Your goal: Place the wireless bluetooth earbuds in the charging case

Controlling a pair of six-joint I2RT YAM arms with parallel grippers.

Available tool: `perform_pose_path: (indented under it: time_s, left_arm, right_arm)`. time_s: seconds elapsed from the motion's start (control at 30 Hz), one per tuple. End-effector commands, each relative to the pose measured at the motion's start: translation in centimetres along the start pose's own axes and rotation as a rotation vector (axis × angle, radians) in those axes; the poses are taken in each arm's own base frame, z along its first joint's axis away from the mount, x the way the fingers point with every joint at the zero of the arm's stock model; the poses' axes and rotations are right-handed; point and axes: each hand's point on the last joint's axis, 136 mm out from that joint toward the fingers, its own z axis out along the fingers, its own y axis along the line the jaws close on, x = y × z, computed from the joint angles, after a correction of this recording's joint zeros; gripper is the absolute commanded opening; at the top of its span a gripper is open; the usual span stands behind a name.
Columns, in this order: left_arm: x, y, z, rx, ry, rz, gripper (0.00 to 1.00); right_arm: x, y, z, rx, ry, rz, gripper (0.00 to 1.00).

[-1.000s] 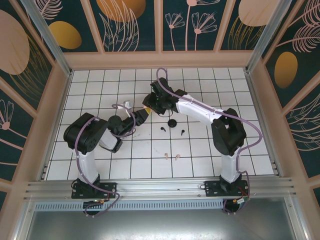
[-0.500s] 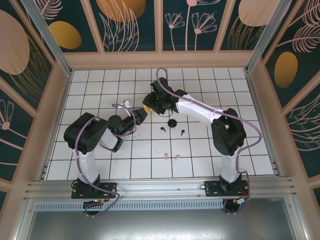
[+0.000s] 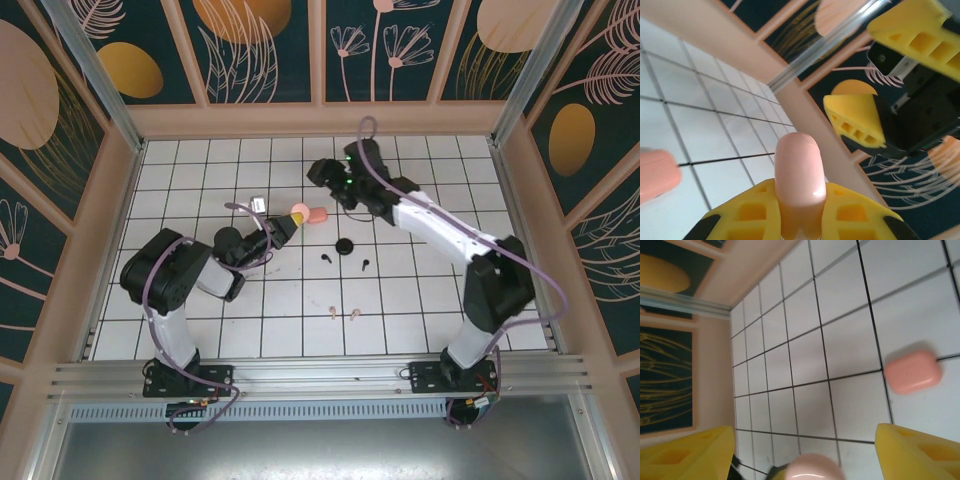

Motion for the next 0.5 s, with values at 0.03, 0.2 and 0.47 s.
perform_pose_path:
  time_s: [0.03, 0.2, 0.47]
  left_arm:
    - [-0.1, -2.9, 1.5, 0.073, 0.147, 0.166, 0.00]
    - [0.1, -4.1, 2.1, 0.108, 0.270, 0.225, 0.00]
    - [0.3, -5.7, 2.8, 0.180, 0.380, 0.240, 0.00]
  right_arm:
    - [1.3, 1.2, -3.0, -0.191, 0.039, -0.363, 0.73]
    - [2.5, 0.3, -5.7, -0.300, 0.062, -0.551, 0.73]
    - [3.4, 0.5, -6.3, -0.380, 0.117, -0.623, 0.70]
